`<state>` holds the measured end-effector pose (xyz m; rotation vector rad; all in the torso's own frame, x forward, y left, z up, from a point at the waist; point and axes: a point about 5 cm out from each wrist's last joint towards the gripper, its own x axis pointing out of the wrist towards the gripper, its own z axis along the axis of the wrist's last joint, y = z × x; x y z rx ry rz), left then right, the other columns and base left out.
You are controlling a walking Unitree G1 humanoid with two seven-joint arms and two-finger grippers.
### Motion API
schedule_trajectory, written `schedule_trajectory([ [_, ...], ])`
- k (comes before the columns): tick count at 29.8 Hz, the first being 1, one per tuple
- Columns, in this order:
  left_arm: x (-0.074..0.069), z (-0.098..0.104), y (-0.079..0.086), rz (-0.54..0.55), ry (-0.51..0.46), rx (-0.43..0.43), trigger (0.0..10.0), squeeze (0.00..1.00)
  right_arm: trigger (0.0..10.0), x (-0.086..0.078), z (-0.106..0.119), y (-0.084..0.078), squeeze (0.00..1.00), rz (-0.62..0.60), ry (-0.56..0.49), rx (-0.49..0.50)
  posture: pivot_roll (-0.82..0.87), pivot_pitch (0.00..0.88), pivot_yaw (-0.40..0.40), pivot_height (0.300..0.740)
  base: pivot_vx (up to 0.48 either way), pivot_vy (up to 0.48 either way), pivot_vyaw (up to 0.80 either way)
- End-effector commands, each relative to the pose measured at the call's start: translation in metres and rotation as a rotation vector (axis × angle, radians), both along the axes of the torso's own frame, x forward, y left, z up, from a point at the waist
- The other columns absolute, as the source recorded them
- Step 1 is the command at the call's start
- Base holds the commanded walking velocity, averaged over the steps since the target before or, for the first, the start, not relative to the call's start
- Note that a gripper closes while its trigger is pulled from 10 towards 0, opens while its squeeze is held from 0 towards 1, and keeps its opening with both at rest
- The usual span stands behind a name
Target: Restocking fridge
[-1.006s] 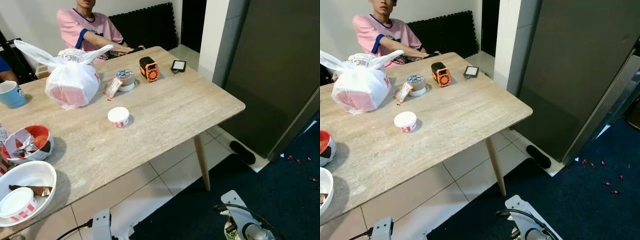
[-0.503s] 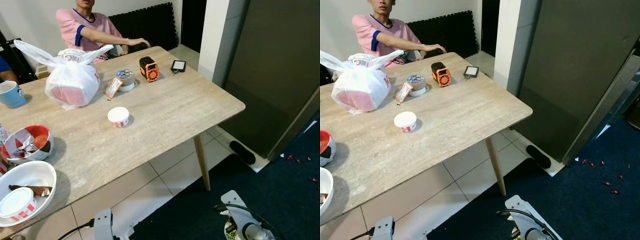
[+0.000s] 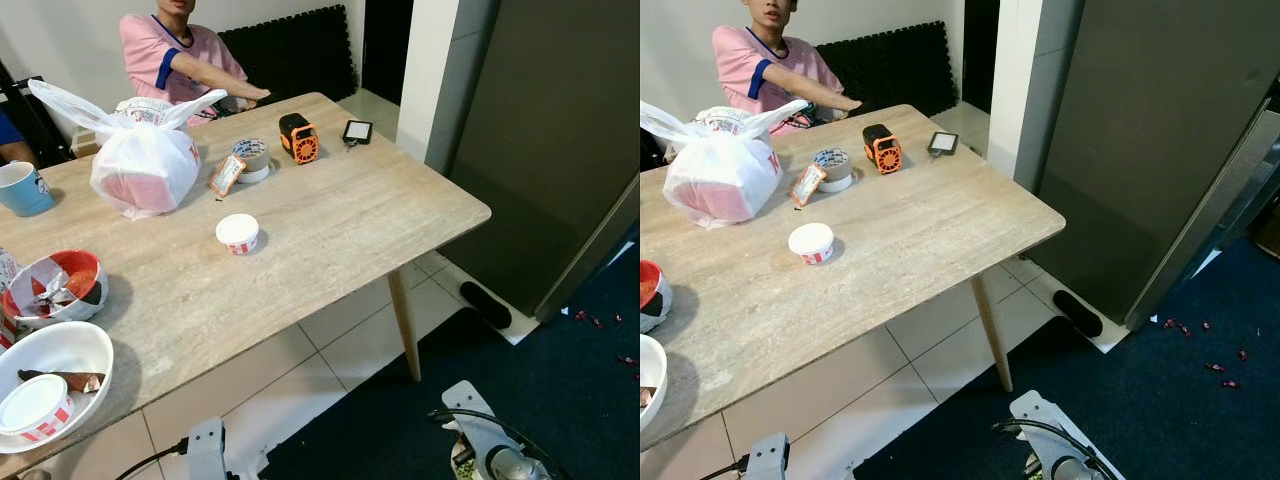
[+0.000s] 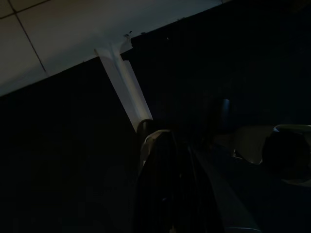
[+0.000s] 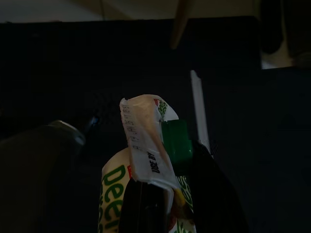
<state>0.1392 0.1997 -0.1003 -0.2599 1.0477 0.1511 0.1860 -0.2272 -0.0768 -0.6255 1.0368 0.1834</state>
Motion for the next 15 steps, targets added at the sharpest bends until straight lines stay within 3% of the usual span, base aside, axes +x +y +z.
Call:
schedule_trajectory([
  [1, -0.003, 0.001, 0.016, 0.007, 0.015, 0.09, 10.0, 0.0, 10.0, 0.008, 0.009, -0.02, 0.0, -0.003, -0.044, -0.131, -0.01, 0.0, 0.009, 0.74, 0.0, 0.0, 0.0],
  [4, -0.002, 0.005, 0.032, 0.043, 0.015, 0.18, 10.0, 0.0, 10.0, 0.018, 0.018, -0.03, 0.0, -0.021, -0.107, -0.186, -0.01, 0.0, 0.008, 0.74, 0.0, 0.0, 0.0],
  [6, -0.001, 0.006, 0.034, 0.055, 0.012, 0.192, 10.0, 0.0, 10.0, 0.021, 0.02, -0.03, 0.0, -0.03, -0.124, -0.187, -0.01, 0.0, 0.008, 0.74, 0.0, 0.0, 0.0],
  [8, 0.003, 0.01, 0.043, 0.136, -0.019, 0.2, 10.0, 0.0, 10.0, 0.03, 0.026, -0.029, 0.0, -0.082, -0.178, -0.15, -0.01, 0.0, 0.008, 0.74, 0.0, 0.0, 0.0],
  [11, 0.016, 0.018, 0.052, 0.31, -0.113, 0.11, 10.0, 0.0, 10.0, 0.045, 0.033, -0.021, 0.0, -0.233, -0.256, 0.033, -0.01, 0.0, 0.008, 0.74, 0.0, 0.0, 0.0],
  [12, 0.016, 0.018, 0.052, 0.31, -0.113, 0.11, 10.0, 0.0, 10.0, 0.045, 0.033, -0.021, 0.0, -0.233, -0.256, 0.033, -0.01, 0.0, 0.008, 0.74, 0.0, 0.0, 0.0],
  [13, 0.029, 0.023, 0.048, 0.343, -0.184, 0.011, 10.0, 0.0, 10.0, 0.052, 0.035, -0.012, 0.0, -0.38, -0.292, 0.222, -0.01, 0.0, 0.008, 0.74, 0.0, 0.0, 0.0],
  [14, 0.029, 0.023, 0.048, 0.343, -0.184, 0.011, 10.0, 0.0, 10.0, 0.052, 0.035, -0.012, 0.0, -0.38, -0.292, 0.222, -0.01, 0.0, 0.008, 0.74, 0.0, 0.0, 0.0],
  [15, 0.039, 0.027, 0.044, 0.319, -0.223, -0.022, 10.0, 0.0, 10.0, 0.057, 0.036, -0.006, 0.0, -0.451, -0.312, 0.328, -0.01, 0.0, 0.007, 0.74, 0.0, 0.0, 0.0],
])
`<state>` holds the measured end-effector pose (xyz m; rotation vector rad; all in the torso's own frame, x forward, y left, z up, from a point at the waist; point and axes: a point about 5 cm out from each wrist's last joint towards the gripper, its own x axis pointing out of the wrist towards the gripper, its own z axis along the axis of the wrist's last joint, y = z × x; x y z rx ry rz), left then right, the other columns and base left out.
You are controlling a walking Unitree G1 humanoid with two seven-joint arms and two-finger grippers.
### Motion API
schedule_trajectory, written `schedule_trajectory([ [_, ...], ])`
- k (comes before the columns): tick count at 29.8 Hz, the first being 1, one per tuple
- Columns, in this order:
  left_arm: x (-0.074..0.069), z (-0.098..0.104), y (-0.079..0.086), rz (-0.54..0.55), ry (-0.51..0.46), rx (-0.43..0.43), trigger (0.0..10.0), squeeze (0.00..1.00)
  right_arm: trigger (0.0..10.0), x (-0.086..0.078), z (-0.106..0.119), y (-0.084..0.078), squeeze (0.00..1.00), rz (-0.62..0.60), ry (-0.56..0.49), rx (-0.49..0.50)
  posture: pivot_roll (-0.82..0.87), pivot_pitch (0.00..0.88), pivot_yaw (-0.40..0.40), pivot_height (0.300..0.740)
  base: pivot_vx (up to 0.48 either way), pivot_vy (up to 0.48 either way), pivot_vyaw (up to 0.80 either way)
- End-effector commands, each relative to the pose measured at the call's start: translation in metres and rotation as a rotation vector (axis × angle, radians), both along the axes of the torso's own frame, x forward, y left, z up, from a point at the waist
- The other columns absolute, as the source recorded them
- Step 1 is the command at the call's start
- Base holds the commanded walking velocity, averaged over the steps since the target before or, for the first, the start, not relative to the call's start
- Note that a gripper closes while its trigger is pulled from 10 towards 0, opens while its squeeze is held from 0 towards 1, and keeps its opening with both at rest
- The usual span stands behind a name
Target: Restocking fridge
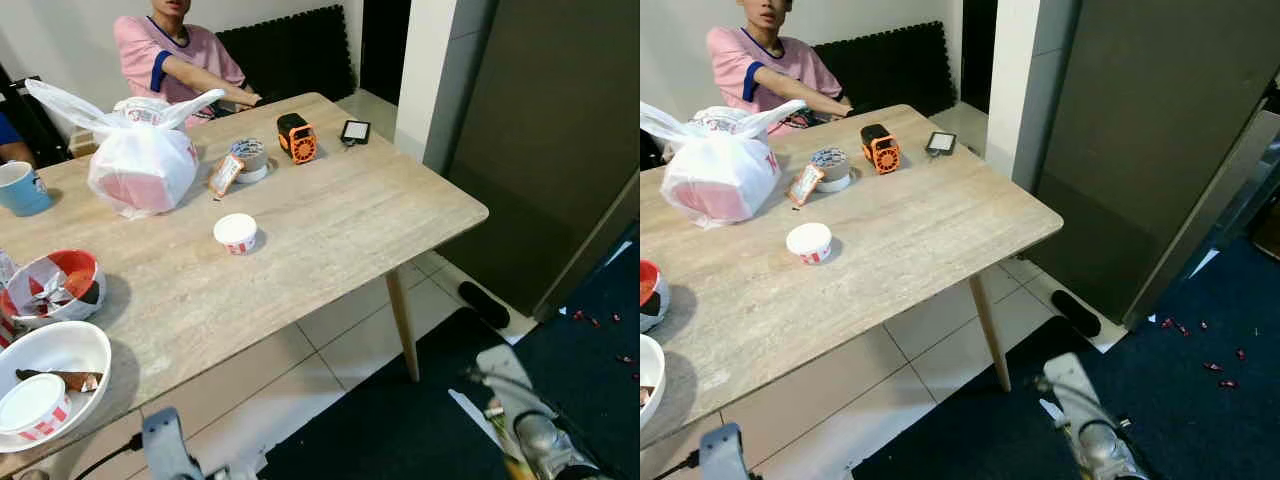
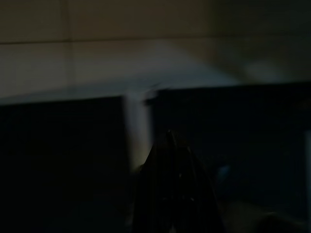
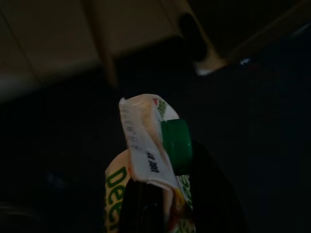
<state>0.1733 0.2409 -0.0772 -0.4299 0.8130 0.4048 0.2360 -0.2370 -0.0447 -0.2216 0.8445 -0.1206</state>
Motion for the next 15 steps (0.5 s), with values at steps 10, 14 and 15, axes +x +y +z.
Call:
schedule_trajectory([
  [10, 0.007, -0.002, -0.025, -0.227, 0.023, 0.008, 10.0, 0.0, 10.0, -0.009, -0.013, 0.038, 0.0, 0.138, 0.046, 0.191, -0.01, 0.0, 0.01, 0.74, 0.0, 0.0, 0.0],
  [14, -0.013, -0.013, -0.03, -0.279, 0.121, 0.03, 10.0, 0.0, 10.0, -0.032, -0.027, 0.031, 0.0, 0.207, 0.16, 0.078, -0.01, 0.0, 0.012, 0.74, 0.0, 0.0, 0.0],
  [15, -0.013, -0.013, -0.03, -0.279, 0.121, 0.03, 10.0, 0.0, 10.0, -0.032, -0.027, 0.031, 0.0, 0.207, 0.16, 0.078, -0.01, 0.0, 0.012, 0.74, 0.0, 0.0, 0.0],
])
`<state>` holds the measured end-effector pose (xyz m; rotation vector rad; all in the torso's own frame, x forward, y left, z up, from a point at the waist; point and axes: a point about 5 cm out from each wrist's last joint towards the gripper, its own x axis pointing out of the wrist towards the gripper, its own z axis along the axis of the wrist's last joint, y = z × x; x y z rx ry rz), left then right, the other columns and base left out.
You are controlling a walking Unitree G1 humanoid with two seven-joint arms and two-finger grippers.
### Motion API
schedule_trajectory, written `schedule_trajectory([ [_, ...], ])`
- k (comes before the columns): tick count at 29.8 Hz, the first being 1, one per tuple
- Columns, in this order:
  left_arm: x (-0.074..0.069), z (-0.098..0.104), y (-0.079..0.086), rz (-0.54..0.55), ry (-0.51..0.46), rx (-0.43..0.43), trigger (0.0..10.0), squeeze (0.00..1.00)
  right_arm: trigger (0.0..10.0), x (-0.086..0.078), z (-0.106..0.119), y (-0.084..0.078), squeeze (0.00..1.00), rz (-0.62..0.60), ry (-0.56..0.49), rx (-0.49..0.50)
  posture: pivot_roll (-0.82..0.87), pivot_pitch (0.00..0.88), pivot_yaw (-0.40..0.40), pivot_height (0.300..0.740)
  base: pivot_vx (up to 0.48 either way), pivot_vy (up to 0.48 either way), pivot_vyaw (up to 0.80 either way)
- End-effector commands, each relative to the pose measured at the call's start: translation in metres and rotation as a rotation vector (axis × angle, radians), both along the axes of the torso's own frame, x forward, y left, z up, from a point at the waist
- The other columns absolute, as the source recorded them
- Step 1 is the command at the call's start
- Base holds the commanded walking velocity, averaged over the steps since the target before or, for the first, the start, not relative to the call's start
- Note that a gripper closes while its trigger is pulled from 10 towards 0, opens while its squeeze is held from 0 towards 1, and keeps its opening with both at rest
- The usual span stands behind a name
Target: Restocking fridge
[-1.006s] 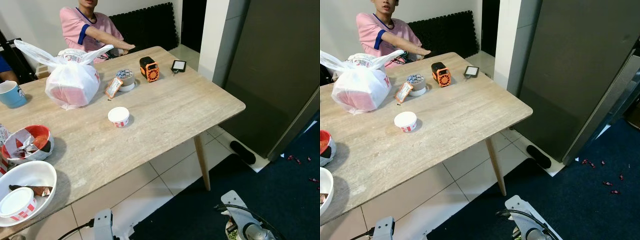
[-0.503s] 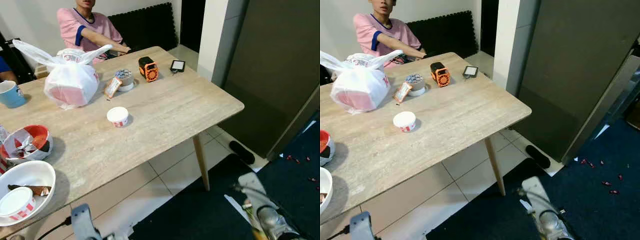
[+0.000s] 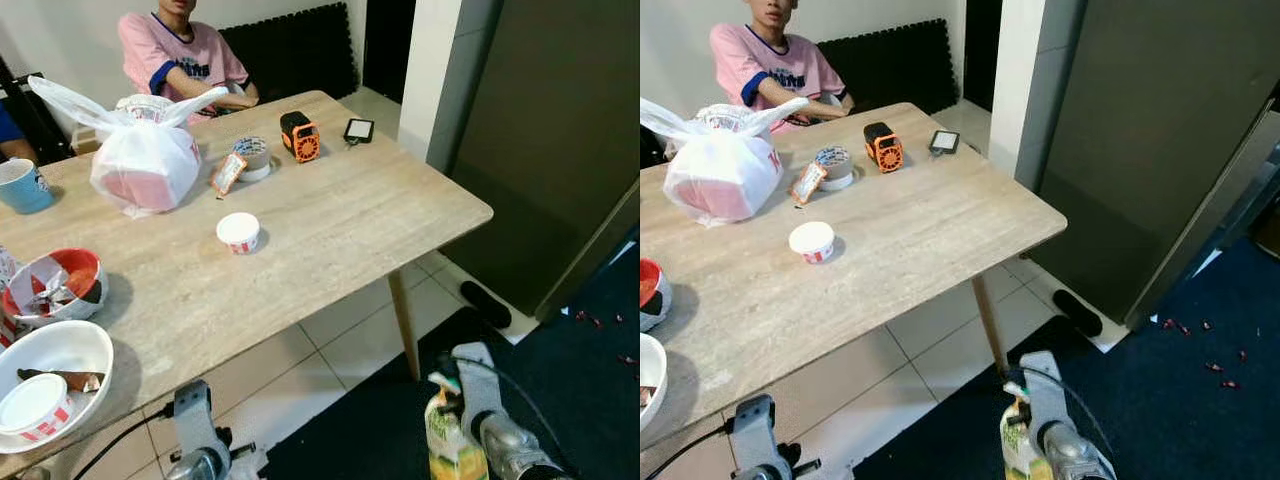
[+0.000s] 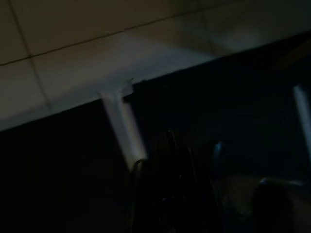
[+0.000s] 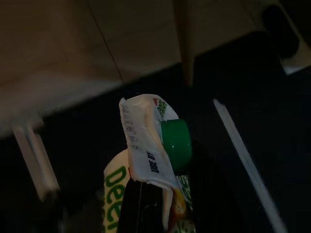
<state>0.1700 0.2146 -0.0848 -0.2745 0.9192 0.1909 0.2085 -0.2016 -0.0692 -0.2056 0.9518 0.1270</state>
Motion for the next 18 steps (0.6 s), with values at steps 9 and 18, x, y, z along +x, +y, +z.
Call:
schedule_trajectory([
  [9, -0.021, -0.01, -0.007, -0.041, 0.083, 0.004, 10.0, 0.0, 10.0, -0.025, -0.01, -0.017, 0.0, 0.07, 0.101, -0.123, -0.01, 0.0, 0.007, 0.74, 0.0, 0.0, 0.0],
  [18, -0.008, -0.005, -0.008, -0.038, 0.051, -0.029, 10.0, 0.0, 10.0, -0.015, -0.007, -0.011, 0.0, 0.128, 0.078, -0.143, -0.01, 0.0, 0.007, 0.74, 0.0, 0.0, 0.0],
])
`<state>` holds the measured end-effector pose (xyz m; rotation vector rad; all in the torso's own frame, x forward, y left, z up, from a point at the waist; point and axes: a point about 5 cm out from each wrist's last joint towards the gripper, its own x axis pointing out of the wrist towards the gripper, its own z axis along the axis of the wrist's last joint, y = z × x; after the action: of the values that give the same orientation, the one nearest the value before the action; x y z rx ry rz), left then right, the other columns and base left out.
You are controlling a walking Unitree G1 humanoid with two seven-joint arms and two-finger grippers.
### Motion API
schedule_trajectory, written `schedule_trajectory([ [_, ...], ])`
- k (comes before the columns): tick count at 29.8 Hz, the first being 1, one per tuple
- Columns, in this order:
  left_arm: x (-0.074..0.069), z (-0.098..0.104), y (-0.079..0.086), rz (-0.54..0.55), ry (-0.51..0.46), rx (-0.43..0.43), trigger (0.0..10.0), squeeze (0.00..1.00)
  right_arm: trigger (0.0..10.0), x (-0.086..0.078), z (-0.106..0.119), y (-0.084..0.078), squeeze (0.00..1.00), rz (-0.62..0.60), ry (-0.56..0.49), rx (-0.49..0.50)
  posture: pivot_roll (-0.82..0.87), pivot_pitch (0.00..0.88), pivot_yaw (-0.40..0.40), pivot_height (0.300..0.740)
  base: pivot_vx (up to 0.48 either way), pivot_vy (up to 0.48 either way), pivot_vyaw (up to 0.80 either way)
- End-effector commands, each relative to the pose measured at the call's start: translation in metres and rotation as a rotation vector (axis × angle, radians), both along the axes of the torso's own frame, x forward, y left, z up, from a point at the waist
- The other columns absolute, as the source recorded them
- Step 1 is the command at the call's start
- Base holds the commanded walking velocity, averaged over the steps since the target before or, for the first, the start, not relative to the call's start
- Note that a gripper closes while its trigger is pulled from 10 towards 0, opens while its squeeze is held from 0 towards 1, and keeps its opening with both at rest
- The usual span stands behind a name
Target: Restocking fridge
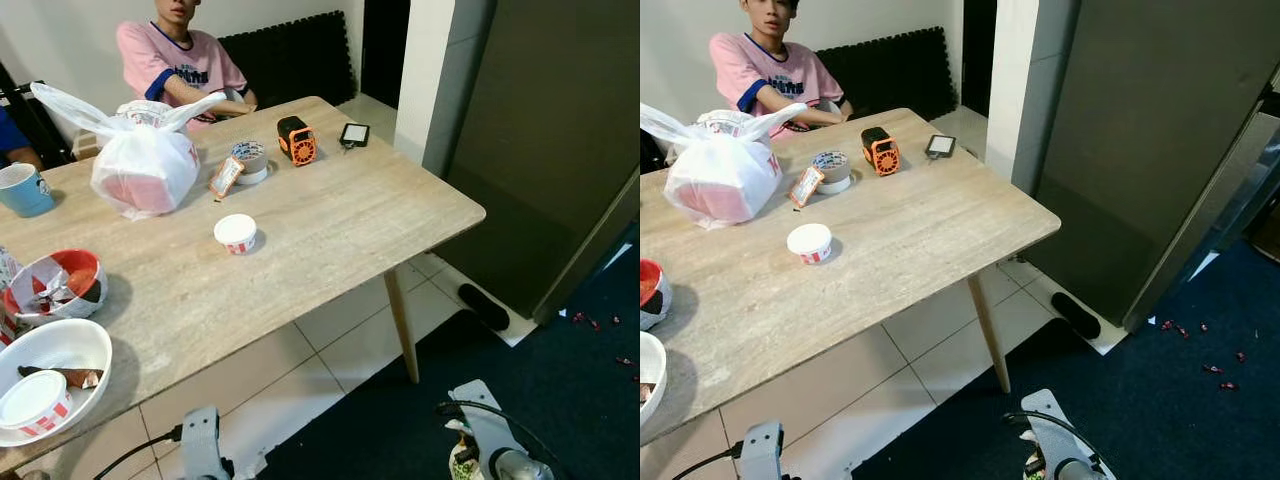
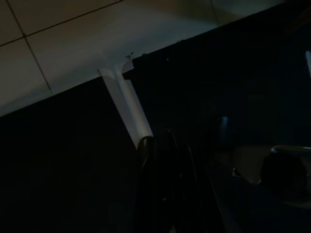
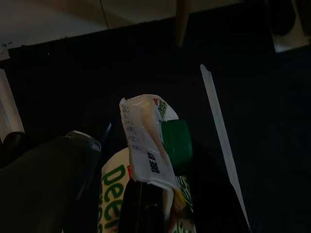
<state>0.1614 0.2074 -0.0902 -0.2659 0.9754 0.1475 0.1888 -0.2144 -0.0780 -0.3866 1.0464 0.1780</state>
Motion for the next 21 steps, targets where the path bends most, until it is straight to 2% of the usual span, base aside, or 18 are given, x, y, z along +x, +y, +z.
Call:
schedule_trajectory([
  [1, 0.0014, 0.0003, -0.0008, 0.007, 0.002, -0.01, 10.0, 0.0, 10.0, 0.005, 0.0021, 0.0028, 0.0, 0.024, -0.019, -0.004, -0.01, 0.0, 0.008, 0.74, 0.0, 0.0, 0.0],
  [6, 0.0015, 0.0002, -0.0017, 0.008, 0.001, -0.014, 10.0, 0.0, 10.0, 0.0049, 0.0019, 0.0041, 0.0, 0.046, -0.016, -0.01, -0.01, 0.0, 0.005, 0.74, 0.0, -0.118, 0.0],
  [10, -0.0007, -0.0008, -0.0019, 0.033, 0.005, -0.031, 10.0, 0.0, 10.0, -0.0003, -0.0006, 0.0039, 0.0, 0.084, 0.002, -0.027, -0.01, 0.0, 0.011, 0.74, 0.0, -0.374, 0.0],
  [21, -0.0058, -0.0023, 0.0012, 0.054, 0.014, -0.034, 10.0, 0.0, 10.0, -0.0003, -0.0002, 0.0023, 0.0, 0.088, 0.001, -0.028, -0.02, 0.0, 0.01, 0.74, 0.0, -0.395, 0.0],
])
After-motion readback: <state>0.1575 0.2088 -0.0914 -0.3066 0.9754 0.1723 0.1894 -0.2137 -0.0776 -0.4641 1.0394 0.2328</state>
